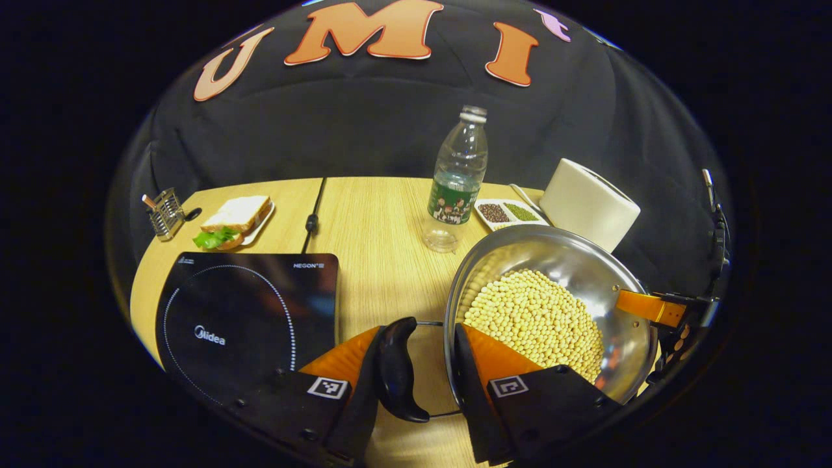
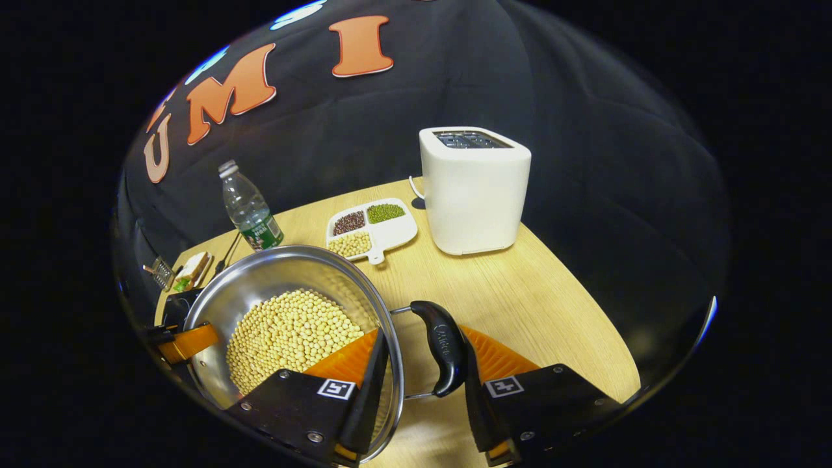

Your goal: First push the handle of the pot to place it horizontally, then grasp the pot with both hands and set it on the induction cooktop.

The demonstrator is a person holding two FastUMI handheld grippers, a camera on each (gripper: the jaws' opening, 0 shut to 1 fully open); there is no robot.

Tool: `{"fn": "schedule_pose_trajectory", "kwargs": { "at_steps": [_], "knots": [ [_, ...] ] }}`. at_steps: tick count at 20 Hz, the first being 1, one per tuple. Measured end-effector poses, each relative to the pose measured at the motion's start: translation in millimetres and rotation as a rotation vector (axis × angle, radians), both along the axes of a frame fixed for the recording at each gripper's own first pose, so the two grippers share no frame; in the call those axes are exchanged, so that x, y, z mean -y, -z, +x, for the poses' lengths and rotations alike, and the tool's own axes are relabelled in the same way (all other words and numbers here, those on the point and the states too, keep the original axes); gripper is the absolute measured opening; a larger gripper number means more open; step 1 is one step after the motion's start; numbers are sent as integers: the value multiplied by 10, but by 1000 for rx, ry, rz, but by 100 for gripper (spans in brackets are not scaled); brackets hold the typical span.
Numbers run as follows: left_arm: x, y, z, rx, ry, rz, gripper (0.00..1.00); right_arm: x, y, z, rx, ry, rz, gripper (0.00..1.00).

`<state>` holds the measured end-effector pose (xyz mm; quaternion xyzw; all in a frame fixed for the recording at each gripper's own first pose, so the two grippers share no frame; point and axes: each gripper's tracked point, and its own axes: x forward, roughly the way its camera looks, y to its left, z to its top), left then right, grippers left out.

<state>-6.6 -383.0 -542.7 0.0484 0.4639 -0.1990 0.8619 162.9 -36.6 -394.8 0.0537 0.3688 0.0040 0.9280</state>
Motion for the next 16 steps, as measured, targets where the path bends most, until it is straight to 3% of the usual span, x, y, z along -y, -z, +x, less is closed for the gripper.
{"fn": "schedule_pose_trajectory", "kwargs": {
  "at_steps": [1, 4, 7, 13, 14, 16],
  "knots": [
    [-27, -89, -15, 8, -3, -8, 63, -19, -91, -38, 10, 1, 2, 58],
    [-134, -369, 2, 38, -7, -27, 65, -95, -359, -163, 47, 0, -1, 58],
    [-297, -604, -5, 54, -20, -42, 62, -226, -593, -263, 71, -5, -3, 58],
    [-783, -1012, 52, 88, -60, -47, 67, -747, -915, -418, 108, -45, -1, 58],
    [-892, -1061, 71, 94, -71, -43, 62, -842, -944, -443, 110, -54, 2, 58],
    [-1113, -1141, 104, 107, -93, -34, 63, -1060, -975, -457, 112, -73, 8, 58]
  ]
}}
